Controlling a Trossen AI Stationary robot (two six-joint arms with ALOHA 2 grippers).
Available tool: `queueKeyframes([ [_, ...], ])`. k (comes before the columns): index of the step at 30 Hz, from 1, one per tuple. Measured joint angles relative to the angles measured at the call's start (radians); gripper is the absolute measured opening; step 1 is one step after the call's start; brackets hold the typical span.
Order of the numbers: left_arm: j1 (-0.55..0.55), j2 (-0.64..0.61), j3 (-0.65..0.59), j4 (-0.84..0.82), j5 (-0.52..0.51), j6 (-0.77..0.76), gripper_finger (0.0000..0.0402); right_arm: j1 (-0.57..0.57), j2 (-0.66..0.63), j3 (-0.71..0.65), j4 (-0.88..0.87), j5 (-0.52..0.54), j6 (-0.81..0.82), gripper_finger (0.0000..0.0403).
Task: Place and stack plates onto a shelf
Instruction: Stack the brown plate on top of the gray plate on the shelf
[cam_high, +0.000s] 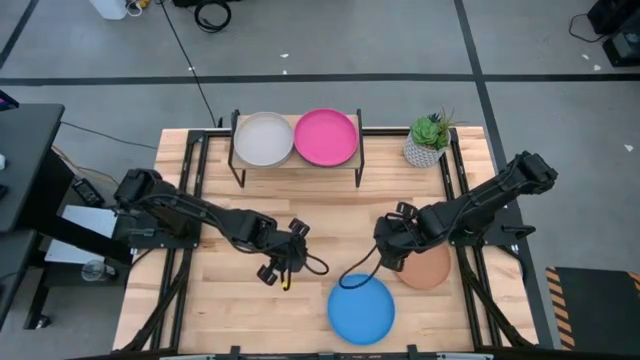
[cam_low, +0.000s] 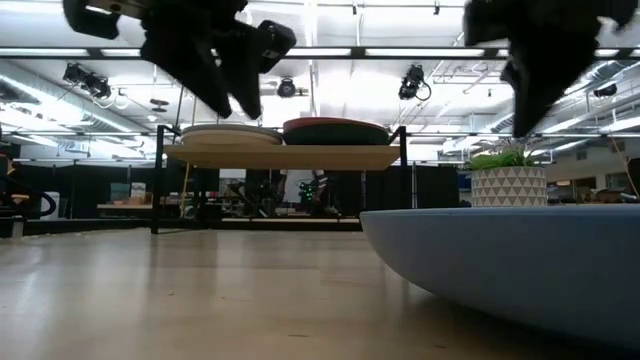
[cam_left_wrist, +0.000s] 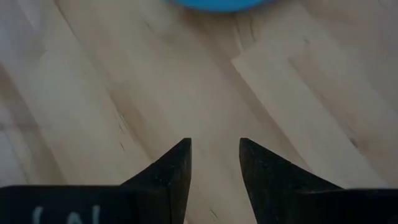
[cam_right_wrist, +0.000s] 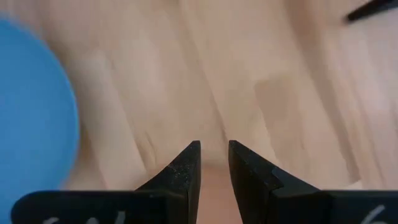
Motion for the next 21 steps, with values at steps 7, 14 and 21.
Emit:
queueKeyframes([
  [7,-0.03,0.0,0.0,-0.036,-0.001,-0.025,0.0142,-0.114,0.0,-0.136,-0.014,-0.208,-0.197,0.0089],
  [14,-0.059,-0.019,0.0,-0.13,-0.019,-0.086,0.0142,-0.222,0.0,-0.205,-0.015,-0.255,-0.427,0.009],
  [21,-0.068,-0.04,0.001,-0.187,-0.049,-0.131,0.0142,-0.285,0.001,-0.251,0.048,-0.322,-0.538,0.009],
])
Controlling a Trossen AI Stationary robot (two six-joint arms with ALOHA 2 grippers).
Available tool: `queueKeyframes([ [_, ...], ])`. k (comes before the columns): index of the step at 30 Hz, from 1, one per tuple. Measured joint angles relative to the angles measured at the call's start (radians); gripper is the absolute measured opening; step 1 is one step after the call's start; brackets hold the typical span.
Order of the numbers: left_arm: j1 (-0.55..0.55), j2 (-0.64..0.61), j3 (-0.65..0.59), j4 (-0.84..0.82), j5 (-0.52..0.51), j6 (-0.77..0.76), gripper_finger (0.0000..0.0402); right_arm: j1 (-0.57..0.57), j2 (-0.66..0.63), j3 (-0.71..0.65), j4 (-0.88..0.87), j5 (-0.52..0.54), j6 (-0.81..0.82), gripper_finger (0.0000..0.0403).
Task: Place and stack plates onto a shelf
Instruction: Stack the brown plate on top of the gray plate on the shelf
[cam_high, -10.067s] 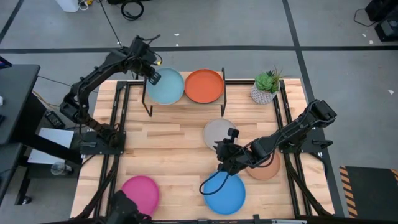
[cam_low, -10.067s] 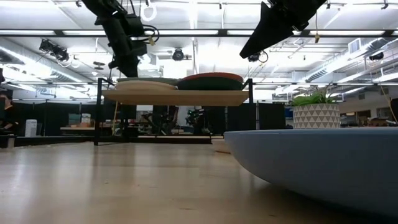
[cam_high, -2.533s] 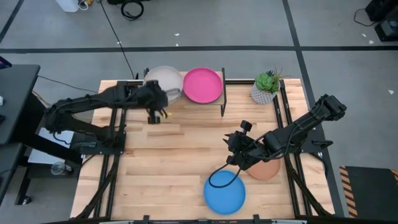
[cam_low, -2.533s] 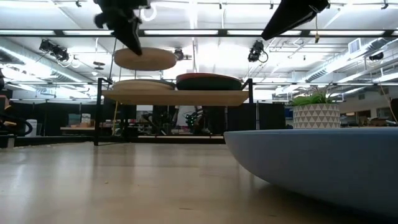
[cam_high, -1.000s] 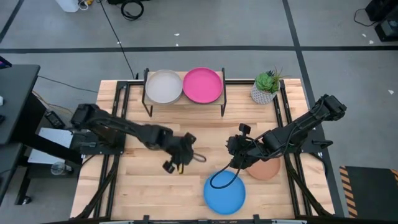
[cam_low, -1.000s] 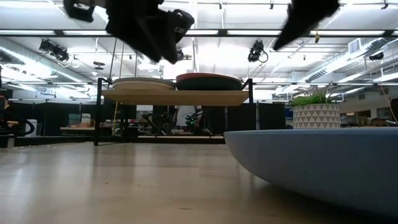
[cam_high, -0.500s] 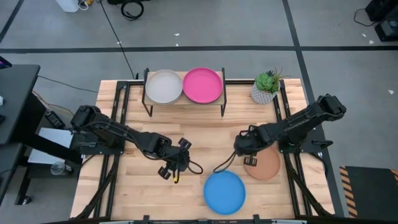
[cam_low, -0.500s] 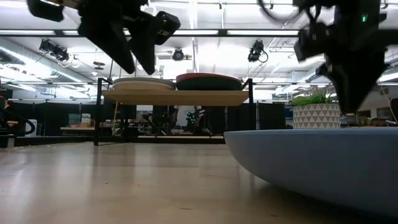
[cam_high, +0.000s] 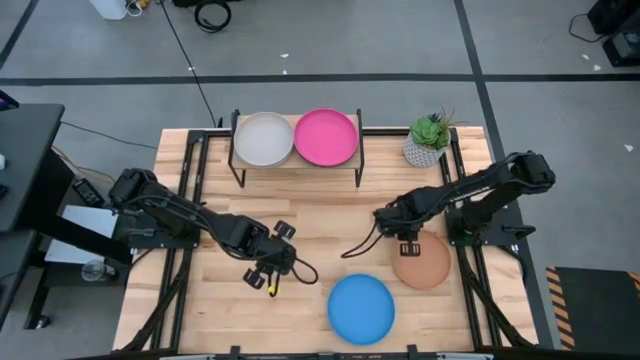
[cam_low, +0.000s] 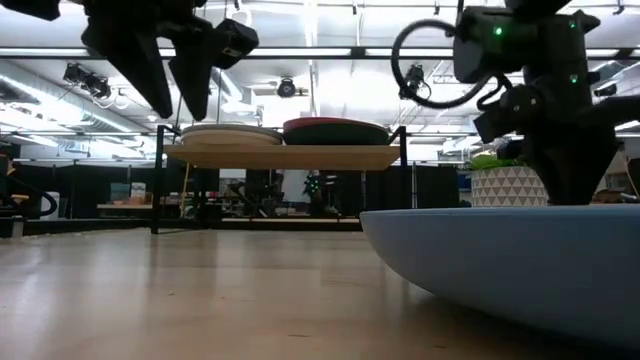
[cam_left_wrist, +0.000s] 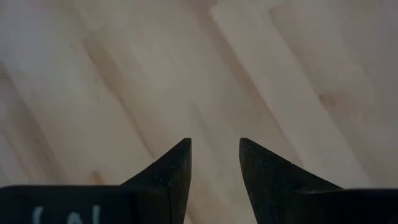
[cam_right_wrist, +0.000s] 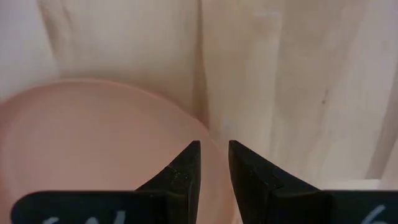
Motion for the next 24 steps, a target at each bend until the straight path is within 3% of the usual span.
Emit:
queueKeyframes([
  [16,0.0,-0.024,-0.001,-0.006,-0.034,-0.004,0.0142,-0.02,0.107,-0.063,0.065,-0.003,-0.08,0.0086],
  [24,0.0,-0.062,-0.002,-0.078,-0.039,-0.013,0.0142,-0.03,0.101,-0.023,0.006,-0.012,-0.112,0.0017],
])
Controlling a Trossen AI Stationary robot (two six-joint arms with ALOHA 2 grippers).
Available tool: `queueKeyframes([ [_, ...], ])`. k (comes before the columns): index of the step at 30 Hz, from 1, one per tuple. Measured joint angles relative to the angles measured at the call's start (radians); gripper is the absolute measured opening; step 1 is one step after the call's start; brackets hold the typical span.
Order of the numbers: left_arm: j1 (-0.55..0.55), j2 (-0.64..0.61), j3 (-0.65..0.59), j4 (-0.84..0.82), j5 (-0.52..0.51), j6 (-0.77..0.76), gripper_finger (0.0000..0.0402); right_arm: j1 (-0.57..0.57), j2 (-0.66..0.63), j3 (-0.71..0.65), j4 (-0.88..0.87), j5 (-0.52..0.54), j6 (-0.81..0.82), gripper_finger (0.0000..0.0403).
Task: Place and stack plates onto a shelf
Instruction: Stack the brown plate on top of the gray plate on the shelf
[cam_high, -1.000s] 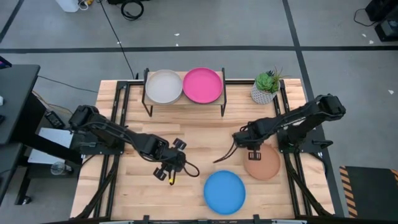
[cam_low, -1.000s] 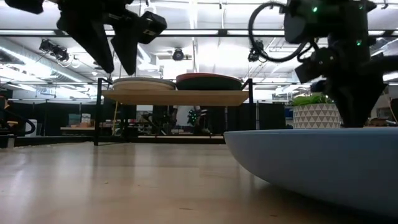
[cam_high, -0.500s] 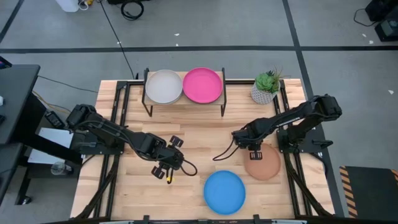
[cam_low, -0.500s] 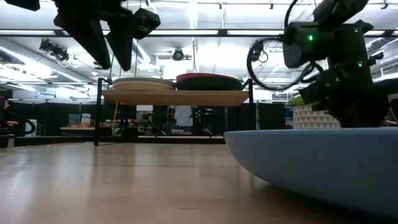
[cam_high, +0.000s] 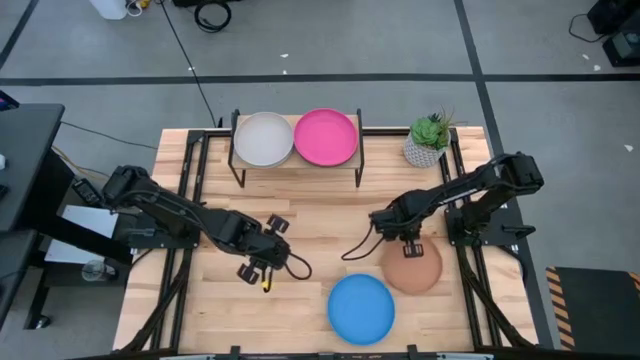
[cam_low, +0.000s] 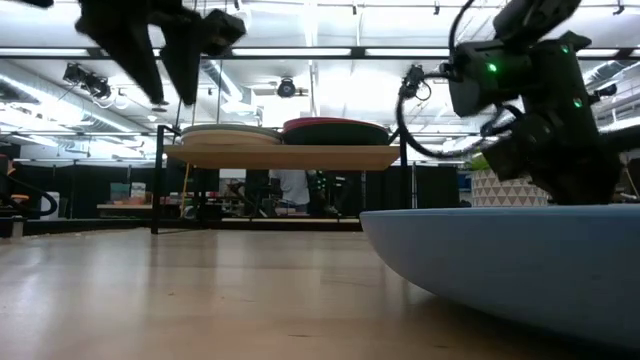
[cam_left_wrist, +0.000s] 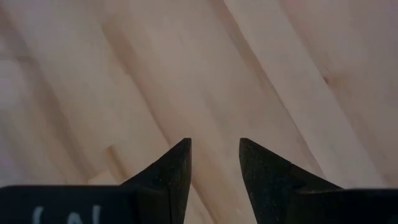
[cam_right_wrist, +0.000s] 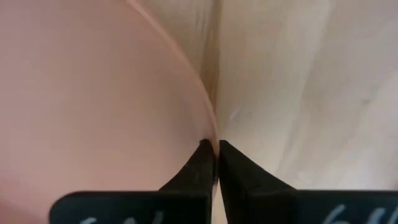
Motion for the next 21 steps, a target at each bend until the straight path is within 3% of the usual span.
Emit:
queueKeyframes([
  [5,0.0,-0.091,0.0,0.022,-0.066,-0.019,0.0142,-0.047,-0.03,0.077,-0.092,0.024,0.016,0.0019],
  [10,0.0,-0.101,0.0,0.105,-0.172,0.036,0.0142,-0.103,-0.068,0.18,-0.171,0.012,0.036,0.0016],
  [16,-0.026,-0.043,0.0,0.215,-0.18,0.197,0.0142,-0.189,-0.087,0.306,-0.171,-0.122,0.06,0.0019],
  [21,-0.076,0.001,0.0,0.339,-0.32,0.377,0.0142,-0.24,-0.087,0.379,-0.159,-0.224,0.1,0.0018],
])
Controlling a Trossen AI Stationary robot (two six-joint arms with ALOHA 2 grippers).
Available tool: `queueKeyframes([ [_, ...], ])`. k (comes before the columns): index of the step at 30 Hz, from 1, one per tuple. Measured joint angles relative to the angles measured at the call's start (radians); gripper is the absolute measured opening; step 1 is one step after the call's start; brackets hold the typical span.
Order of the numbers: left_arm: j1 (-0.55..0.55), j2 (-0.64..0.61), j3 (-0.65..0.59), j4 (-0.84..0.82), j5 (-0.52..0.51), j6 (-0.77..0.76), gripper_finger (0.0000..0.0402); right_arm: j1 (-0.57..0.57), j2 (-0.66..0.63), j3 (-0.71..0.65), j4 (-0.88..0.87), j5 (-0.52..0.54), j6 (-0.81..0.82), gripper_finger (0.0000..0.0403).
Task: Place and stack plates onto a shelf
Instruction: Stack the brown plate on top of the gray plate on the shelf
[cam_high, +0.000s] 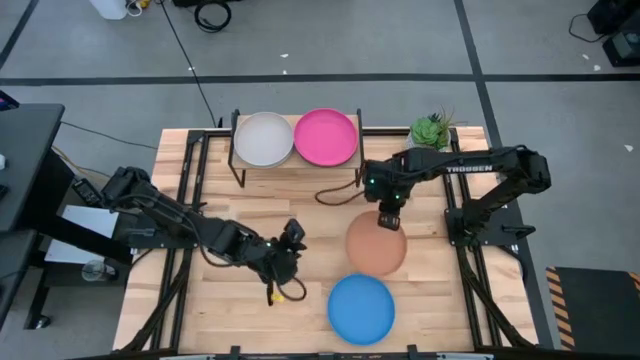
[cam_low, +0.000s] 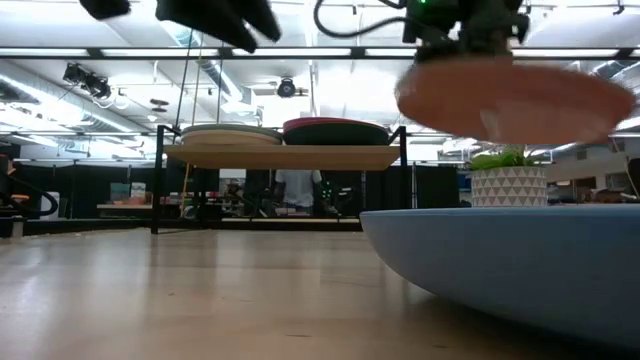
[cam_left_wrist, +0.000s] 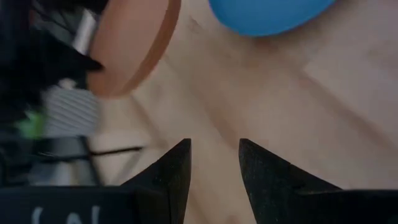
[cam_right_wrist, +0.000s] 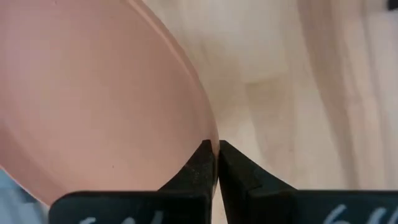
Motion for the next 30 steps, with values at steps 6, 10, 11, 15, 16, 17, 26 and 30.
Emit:
queueKeyframes([
  [6,-0.024,0.041,0.0,0.144,-0.147,0.219,0.015,-0.017,0.0,0.051,0.007,-0.101,0.047,0.0019],
  [10,-0.027,0.074,0.0,0.258,-0.182,0.336,0.0182,-0.01,0.0,0.062,0.02,-0.116,0.087,0.0019],
  [11,-0.028,0.083,0.0,0.282,-0.192,0.368,0.0192,-0.005,0.0,0.063,0.025,-0.117,0.096,0.0019],
  [15,-0.029,0.127,0.0,0.398,-0.247,0.507,0.0233,0.015,0.0,0.063,0.039,-0.149,0.112,0.0019],
  [16,-0.028,0.137,0.0,0.419,-0.261,0.543,0.0241,0.02,0.0,0.063,0.048,-0.155,0.115,0.0019],
  [17,-0.026,0.149,0.0,0.45,-0.272,0.582,0.0247,0.024,0.0,0.063,0.058,-0.159,0.118,0.0019],
  [26,0.008,0.212,0.0,0.67,-0.271,0.811,0.0244,0.044,0.0,0.063,0.114,-0.175,0.128,0.0019],
  [30,0.016,0.219,0.001,0.672,-0.231,0.849,0.0215,0.044,0.0,0.063,0.132,-0.19,0.128,0.0019],
])
